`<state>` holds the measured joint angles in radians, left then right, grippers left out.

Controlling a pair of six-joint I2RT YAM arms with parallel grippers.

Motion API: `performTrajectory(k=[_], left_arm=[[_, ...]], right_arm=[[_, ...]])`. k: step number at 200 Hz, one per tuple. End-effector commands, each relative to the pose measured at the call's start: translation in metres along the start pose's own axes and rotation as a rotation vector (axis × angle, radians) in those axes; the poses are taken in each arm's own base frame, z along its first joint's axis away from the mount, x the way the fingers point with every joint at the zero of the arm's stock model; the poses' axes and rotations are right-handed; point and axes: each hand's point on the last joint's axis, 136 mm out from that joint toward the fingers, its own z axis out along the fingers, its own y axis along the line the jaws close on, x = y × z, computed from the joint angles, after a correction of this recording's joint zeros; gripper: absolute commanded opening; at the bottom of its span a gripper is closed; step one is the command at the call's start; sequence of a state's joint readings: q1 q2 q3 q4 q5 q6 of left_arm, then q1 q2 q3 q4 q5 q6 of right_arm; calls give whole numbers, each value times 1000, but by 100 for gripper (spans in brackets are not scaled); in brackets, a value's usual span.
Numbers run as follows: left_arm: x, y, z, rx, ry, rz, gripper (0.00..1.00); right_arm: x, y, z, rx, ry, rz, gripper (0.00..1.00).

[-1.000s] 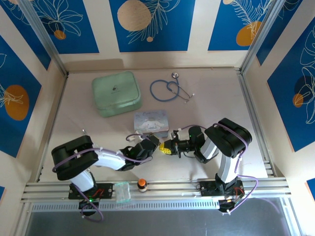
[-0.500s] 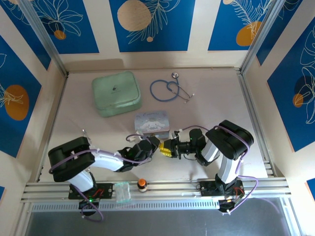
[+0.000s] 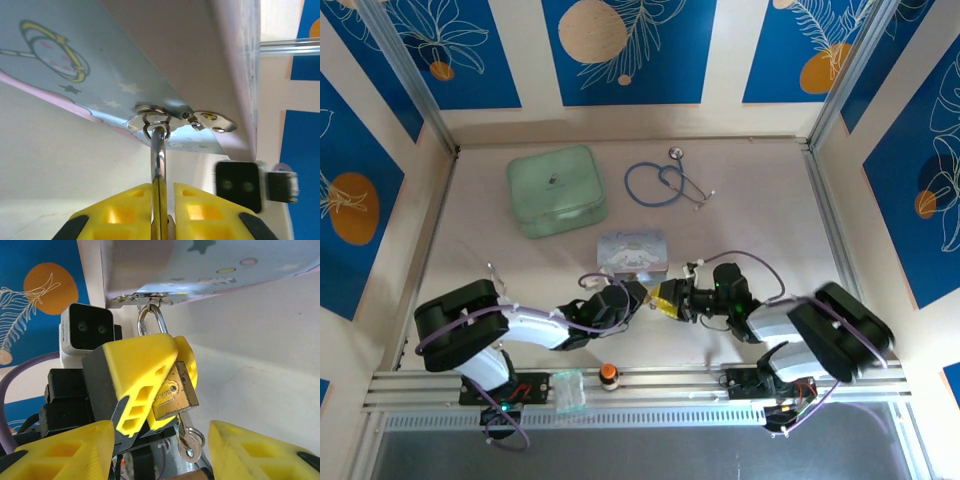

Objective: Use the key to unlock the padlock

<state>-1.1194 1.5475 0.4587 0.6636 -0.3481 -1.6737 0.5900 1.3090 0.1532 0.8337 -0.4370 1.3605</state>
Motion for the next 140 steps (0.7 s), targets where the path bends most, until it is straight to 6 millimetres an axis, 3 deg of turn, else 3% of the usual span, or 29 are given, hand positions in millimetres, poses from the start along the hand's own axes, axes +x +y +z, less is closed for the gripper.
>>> performTrajectory(k=[1, 21, 35, 43, 69, 140], left_arm=[[8, -11, 1, 45, 33, 5, 0], [10, -13, 3, 50, 43, 11, 0], [11, -15, 3, 49, 46, 14, 0], [12, -15, 3, 48, 49, 15, 0], [13, -18, 3, 55, 52, 14, 0], [15, -24, 2, 61, 65, 16, 0]], right_arm=[[1, -29, -13, 181, -44, -7, 50], [-1, -30, -28, 295, -96, -114, 38], [2, -25, -36, 330, -98, -207, 13], [3, -25, -40, 354, -96, -237, 7], [13, -17, -36, 338, -37, -296, 5], [27, -10, 0, 374, 64, -375, 2]])
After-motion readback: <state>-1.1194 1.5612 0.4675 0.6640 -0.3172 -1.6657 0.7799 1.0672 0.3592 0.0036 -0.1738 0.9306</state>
